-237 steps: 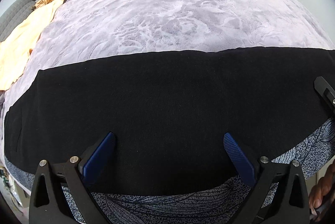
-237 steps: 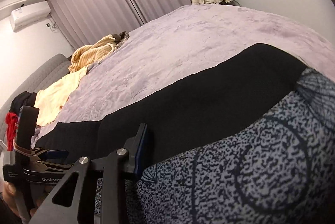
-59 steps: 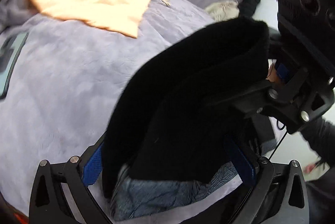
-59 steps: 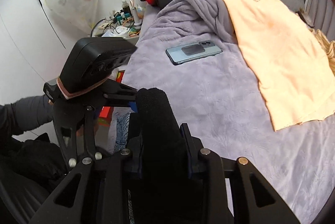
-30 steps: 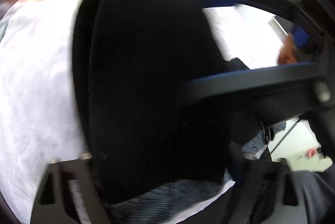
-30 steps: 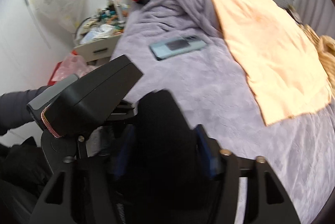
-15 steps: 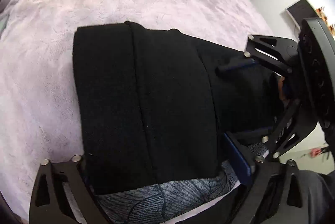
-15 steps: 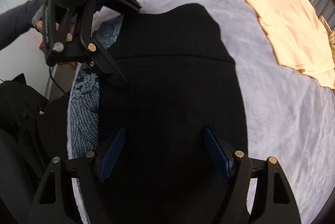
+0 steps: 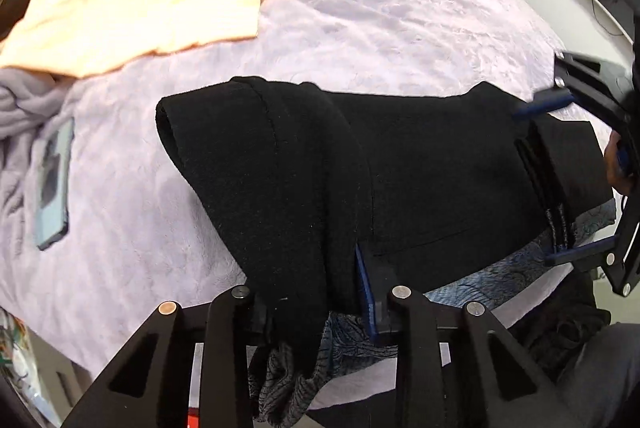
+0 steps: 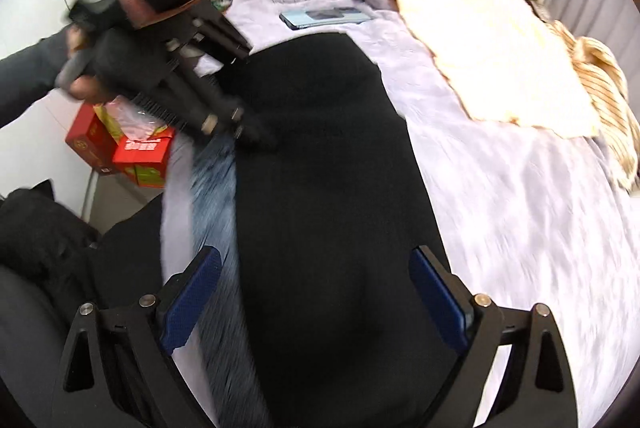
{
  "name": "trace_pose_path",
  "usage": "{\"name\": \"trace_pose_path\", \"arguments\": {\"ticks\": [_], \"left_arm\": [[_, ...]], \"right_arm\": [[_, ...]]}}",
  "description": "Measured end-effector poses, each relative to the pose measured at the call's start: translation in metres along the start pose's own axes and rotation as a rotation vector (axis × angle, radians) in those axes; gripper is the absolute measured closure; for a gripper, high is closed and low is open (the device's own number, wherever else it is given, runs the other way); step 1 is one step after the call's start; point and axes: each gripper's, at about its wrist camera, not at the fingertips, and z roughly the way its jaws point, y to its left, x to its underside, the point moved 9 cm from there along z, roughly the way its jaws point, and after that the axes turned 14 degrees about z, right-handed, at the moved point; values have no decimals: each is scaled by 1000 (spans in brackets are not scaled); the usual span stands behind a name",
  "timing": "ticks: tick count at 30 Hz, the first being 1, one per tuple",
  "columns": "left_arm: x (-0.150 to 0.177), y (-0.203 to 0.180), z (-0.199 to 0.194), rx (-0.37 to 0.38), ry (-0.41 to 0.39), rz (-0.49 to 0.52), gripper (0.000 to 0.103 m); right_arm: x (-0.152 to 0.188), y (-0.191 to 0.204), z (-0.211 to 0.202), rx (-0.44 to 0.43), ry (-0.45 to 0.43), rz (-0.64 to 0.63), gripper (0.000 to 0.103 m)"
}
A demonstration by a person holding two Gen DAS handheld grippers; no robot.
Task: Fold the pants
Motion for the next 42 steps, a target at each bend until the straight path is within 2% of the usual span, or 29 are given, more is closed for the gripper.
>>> {"name": "trace_pose_path", "arguments": {"ticks": [3, 6, 7, 9, 13, 14, 16, 20, 23, 24, 27, 30, 32, 33, 35, 36, 37, 39, 41, 42], "left_arm": [[-8, -4, -20, -29, -7, 10, 73], [-18, -18, -32, -57, -12, 23, 74], [-19, -27, -35, -66, -13, 32, 74], [-30, -48, -39, -95, -13, 62, 75], [-61, -93, -54, -137, -37, 129, 76], [-68, -105, -60, -145, -48, 147, 76], [-79, -102, -68, -151, -64, 170, 77], [-116, -152, -71, -158, -97, 284, 78], [-133, -193, -59, -126, -104, 367, 81], [-139, -210, -56, -113, -107, 399, 84], [-155, -262, -43, -45, -94, 481, 86], [-162, -294, -14, -34, -49, 566, 86], [-159, -304, 4, 43, -2, 558, 85], [-157, -306, 10, 90, 14, 550, 84], [-153, -309, 16, 189, 42, 508, 56], [-154, -309, 14, 216, 34, 479, 33], [-157, -307, 9, 219, 4, 459, 29], [-162, -300, -11, 229, -48, 427, 29], [-166, -292, -33, 269, -99, 393, 29], [-168, -284, -42, 261, -133, 378, 28]], "right_arm": [[41, -13, 2, 44, 57, -3, 7], [80, -28, 37, 88, 186, 39, 5], [82, -27, 43, 70, 150, 48, 0], [81, -25, 43, 37, 100, 61, 0], [79, -26, 31, 37, 98, 71, 0], [76, -28, 21, 40, 77, 74, 0], [72, -31, -15, 21, -27, 90, 0], [97, -59, -78, 64, -157, 176, 0], [129, -86, -95, 122, -151, 272, 0], [137, -94, -95, 144, -138, 308, 0], [180, -115, -96, 183, -110, 419, 0], [200, -101, -97, 181, -137, 475, 0], [202, -96, -106, 144, -188, 489, 0], [200, -91, -109, 111, -214, 493, 0], [194, -82, -114, 43, -260, 495, 0], [191, -79, -113, 23, -269, 490, 0], [189, -77, -110, 8, -269, 486, 0], [186, -75, -99, -38, -257, 495, 0], [185, -74, -96, -97, -257, 513, 0], [185, -76, -98, -121, -265, 522, 0]]}}
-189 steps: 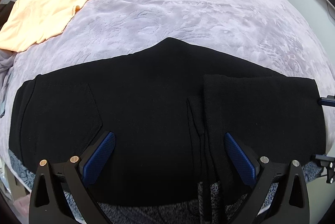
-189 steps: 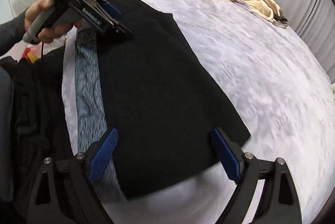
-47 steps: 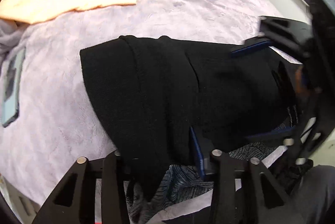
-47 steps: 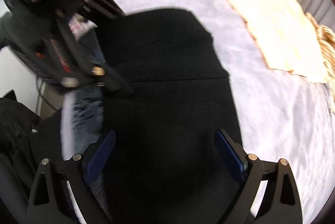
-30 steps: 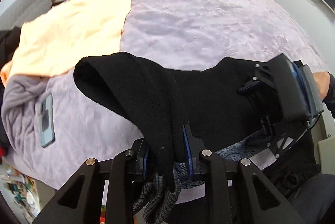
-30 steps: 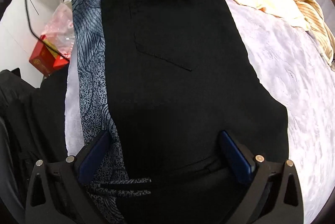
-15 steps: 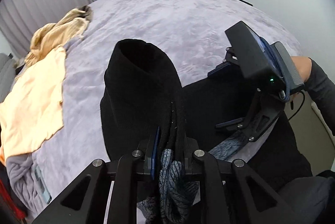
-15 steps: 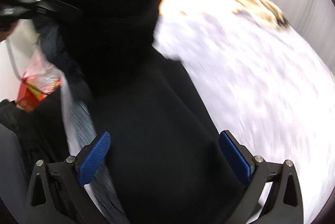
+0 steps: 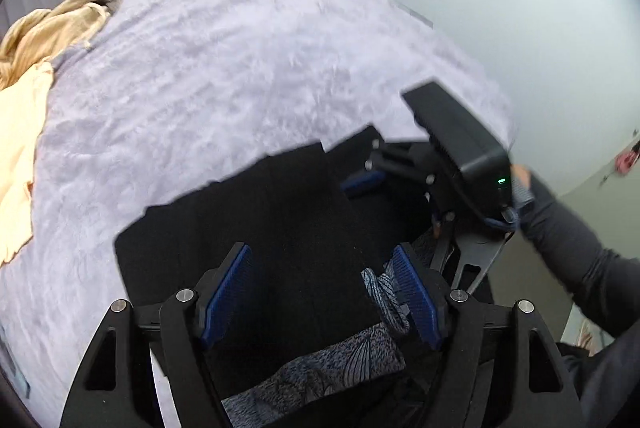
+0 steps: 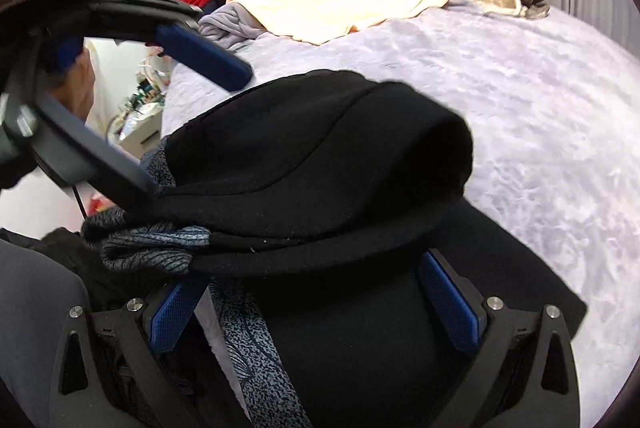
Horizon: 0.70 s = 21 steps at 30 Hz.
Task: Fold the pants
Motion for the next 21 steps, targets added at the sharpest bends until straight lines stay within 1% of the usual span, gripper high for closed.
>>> {"name": "trace_pose_path", "arguments": {"ticks": [1, 2, 3, 4, 5, 7, 10, 11, 12, 14, 16, 17, 18, 19, 20, 21], "left_arm": [[2, 9, -9, -38, -16, -10, 13], [8, 21, -13, -98, -12, -27, 6], [16, 34, -15, -150, -1, -46, 1], [25, 44, -13, -181, 17, -64, 1], [37, 54, -7, -177, 39, -90, 1], [60, 72, 11, -139, 84, -168, 1], [88, 84, 43, -109, 149, -256, 1], [93, 81, 55, -72, 155, -290, 1], [98, 80, 62, -58, 148, -310, 1], [100, 83, 67, -86, 120, -304, 1], [99, 83, 66, -98, 99, -301, 1], [100, 84, 67, -92, 89, -309, 1], [101, 85, 68, -75, 76, -319, 1], [103, 86, 66, -70, 68, -329, 1], [105, 88, 63, -70, 66, -338, 1], [105, 88, 61, -60, 59, -346, 1]], "right_arm": [[0, 0, -3, -31, -3, 18, 0], [2, 2, -8, -69, -4, 45, 0], [4, 2, -11, -100, -4, 68, 0], [6, 1, -17, -128, -11, 86, 0], [12, 5, -18, -142, -22, 100, 0], [15, 1, -23, -171, -40, 148, 0], [7, -4, -27, -210, -65, 262, 0], [-2, -4, -23, -221, -66, 296, 0], [-9, -3, -16, -221, -57, 322, 0], [-17, 3, 2, -215, -24, 359, 0], [-25, 8, 18, -207, 1, 394, 0], [-30, 9, 25, -175, -8, 409, 1], [-34, 10, 29, -165, -16, 407, 6], [-39, 18, 32, -193, -7, 391, 52], [-41, 19, 35, -169, 9, 386, 93], [-43, 15, 34, -130, 8, 394, 93]]}}
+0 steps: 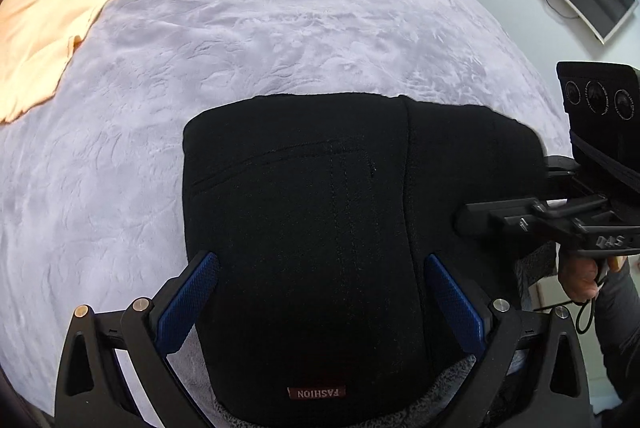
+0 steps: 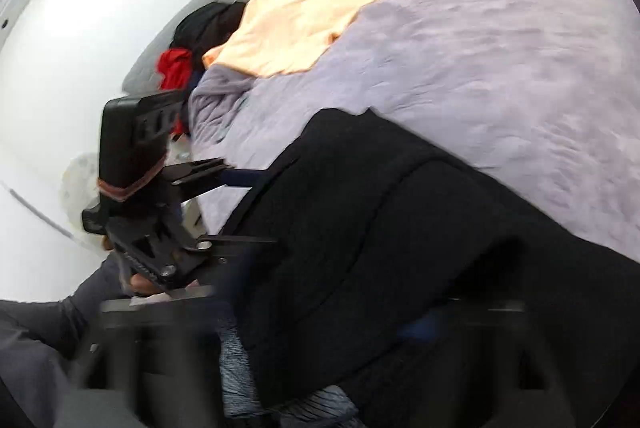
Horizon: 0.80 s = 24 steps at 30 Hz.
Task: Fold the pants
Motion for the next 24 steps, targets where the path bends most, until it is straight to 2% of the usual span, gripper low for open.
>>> {"name": "trace_pose_path", "arguments": {"ticks": [6, 8, 10, 13, 15, 18, 20, 22, 24], "left_arm": [[-13, -28, -16, 52, -23, 40, 1], [-27, -54, -34, 99, -64, 88, 1], [-42, -80, -53, 107, -111, 164, 1], [-58, -108, -57, 113, -119, 237, 1], [-64, -122, -43, 127, -96, 269, 1], [-62, -128, -4, 117, -14, 276, 1], [-59, -122, 15, 78, 19, 276, 1], [-56, -112, 23, 76, 38, 241, 1], [-55, -106, 20, 92, 24, 203, 1]], "right_arm": [[1, 19, -48, 15, -106, -23, 95], [4, 25, -77, 35, -160, -49, 95], [5, 30, -104, 55, -203, -60, 95], [6, 25, -142, 105, -266, -58, 95], [5, 1, -158, 166, -285, -44, 95], [3, -53, -148, 194, -235, 79, 94], [5, -84, -126, 202, -190, 155, 94], [12, -100, -109, 240, -166, 160, 94], [10, -105, -106, 265, -199, 143, 87]]}}
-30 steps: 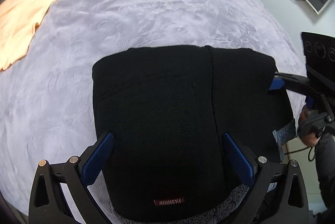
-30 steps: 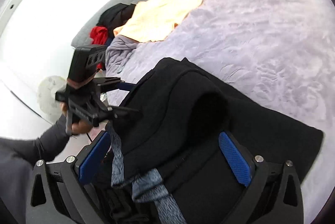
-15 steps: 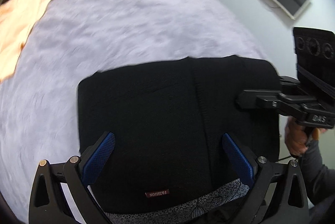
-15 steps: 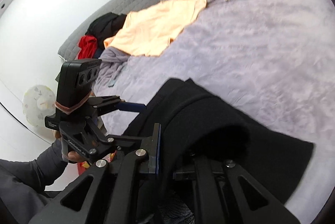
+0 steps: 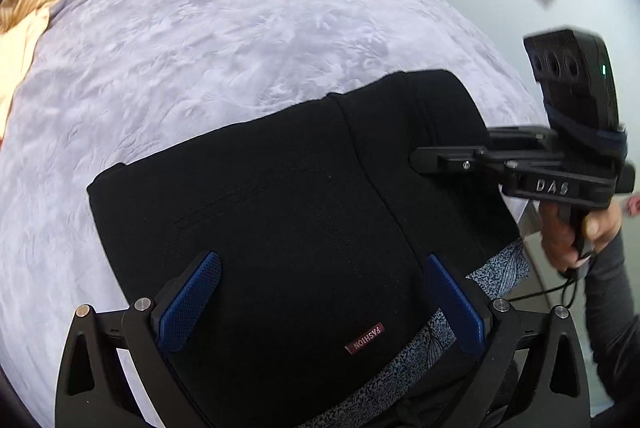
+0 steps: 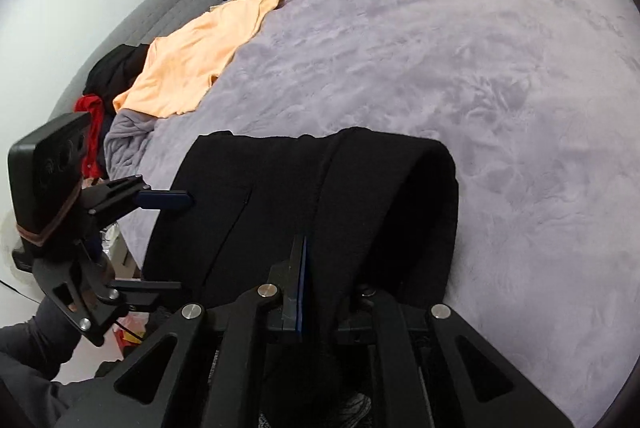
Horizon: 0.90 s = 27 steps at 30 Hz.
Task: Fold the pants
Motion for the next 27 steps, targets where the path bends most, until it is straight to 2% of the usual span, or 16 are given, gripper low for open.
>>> {"name": "trace_pose_path", "arguments": {"ticks": [1, 2, 3, 4, 5, 7, 8, 10, 12, 14, 17, 18, 21, 22, 23, 27], "left_arm": [[-1, 3, -6, -4, -17, -11, 1], [-3, 9, -14, -21, -40, -25, 1], [-4, 14, -21, -41, -57, -41, 1], [-5, 22, -26, -65, -74, -66, 1], [-7, 31, -30, -90, -90, -100, 1], [-7, 51, -32, -141, -104, -186, 1], [-7, 58, -27, -150, -96, -216, 1], [-6, 69, -15, -173, -73, -266, 1], [-4, 75, -7, -253, -59, -247, 1], [-6, 79, 1, -346, -38, -215, 1], [-2, 88, 4, -381, -27, -188, 1], [1, 90, 4, -373, -29, -190, 1], [6, 95, 7, -335, -33, -200, 1], [7, 97, 8, -319, -32, -211, 1], [8, 99, 9, -305, -28, -225, 1], [9, 99, 6, -289, -27, -252, 1]], "right_arm": [[-3, -2, -3, 15, -22, 2, 81], [-5, -5, -8, 39, -45, 5, 70], [-7, -9, -14, 77, -75, 4, 63], [-11, -13, -25, 148, -135, -10, 50], [-15, -12, -34, 207, -193, -32, 43], [-20, -1, -52, 274, -282, -106, 37], [-22, 12, -56, 269, -306, -145, 29], [-25, 40, -53, 231, -320, -223, 20], [-30, 60, -37, 243, -306, -319, 20], [-42, 58, -11, 322, -269, -360, 20], [-61, 23, 5, 422, -236, -247, 20], [-64, 11, 3, 406, -232, -181, 20], [-47, -10, -6, 245, -180, -25, 20], [-36, -11, -5, 209, -151, -12, 34], [-25, -12, -5, 219, -152, -27, 50], [6, 4, -18, 256, -189, -70, 62]]}}
